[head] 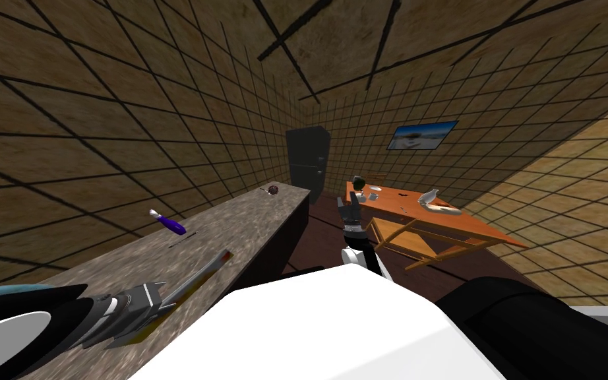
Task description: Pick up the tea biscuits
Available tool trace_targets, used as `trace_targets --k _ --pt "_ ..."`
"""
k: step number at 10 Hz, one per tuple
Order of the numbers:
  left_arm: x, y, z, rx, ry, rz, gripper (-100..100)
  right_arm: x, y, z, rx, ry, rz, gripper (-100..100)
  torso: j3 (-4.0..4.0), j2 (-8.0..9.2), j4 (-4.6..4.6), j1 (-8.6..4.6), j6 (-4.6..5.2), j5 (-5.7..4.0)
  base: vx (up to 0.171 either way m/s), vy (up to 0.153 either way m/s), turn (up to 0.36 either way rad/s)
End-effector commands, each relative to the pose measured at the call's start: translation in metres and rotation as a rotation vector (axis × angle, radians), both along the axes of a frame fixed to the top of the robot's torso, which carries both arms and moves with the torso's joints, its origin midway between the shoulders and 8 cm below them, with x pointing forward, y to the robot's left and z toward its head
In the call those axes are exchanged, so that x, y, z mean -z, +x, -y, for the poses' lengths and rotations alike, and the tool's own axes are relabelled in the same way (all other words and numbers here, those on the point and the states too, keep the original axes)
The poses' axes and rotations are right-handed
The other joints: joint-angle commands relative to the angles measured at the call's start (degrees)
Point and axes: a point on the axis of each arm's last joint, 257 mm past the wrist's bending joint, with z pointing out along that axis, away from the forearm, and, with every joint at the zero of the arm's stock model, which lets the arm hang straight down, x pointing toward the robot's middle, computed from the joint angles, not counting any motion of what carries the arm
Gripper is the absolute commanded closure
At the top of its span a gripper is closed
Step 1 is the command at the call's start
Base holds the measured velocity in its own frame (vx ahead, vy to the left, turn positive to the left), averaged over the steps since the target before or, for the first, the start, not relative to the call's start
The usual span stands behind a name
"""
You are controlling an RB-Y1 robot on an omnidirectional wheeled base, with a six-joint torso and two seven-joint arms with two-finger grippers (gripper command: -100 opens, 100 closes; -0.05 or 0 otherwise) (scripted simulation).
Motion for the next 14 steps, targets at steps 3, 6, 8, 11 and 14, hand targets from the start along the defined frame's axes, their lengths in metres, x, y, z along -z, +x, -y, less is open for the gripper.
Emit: trace_targets --k 3,6,8,11,14 --pt "0.002 0.005 -0.004 0.018 0.002 0.019 -100 0.0 0.0 0.0 0.0 0.0 0.0 0 0.0 0.0 0.0 -0.01 0.0 0.0 0.027 -0.022 0.039" --pt "0.009 -0.001 -0.009 0.033 -0.003 -0.008 -100 0.0 0.0 0.0 0.0 0.0 0.0 0 0.01 0.01 0.0 0.01 0.02 0.0 0.026 -0.022 0.043" --pt "0.011 -0.001 -0.012 0.04 -0.004 -0.009 -100 0.0 0.0 0.0 0.0 0.0 0.0 0 0.0 0.0 0.0 0.0 0.02 0.0 0.03 -0.025 0.05" --pt "0.012 0.005 -0.016 0.046 -0.001 0.018 -100 0.0 0.0 0.0 0.0 0.0 0.0 0 0.0 0.0 0.0 0.02 0.01 0.01 0.024 -0.019 0.035" --pt "0.02 -0.003 -0.021 0.05 -0.005 -0.009 -100 0.0 0.0 0.0 0.0 0.0 0.0 0 0.01 0.02 0.0 0.01 0.02 0.01 0.026 -0.023 0.048"
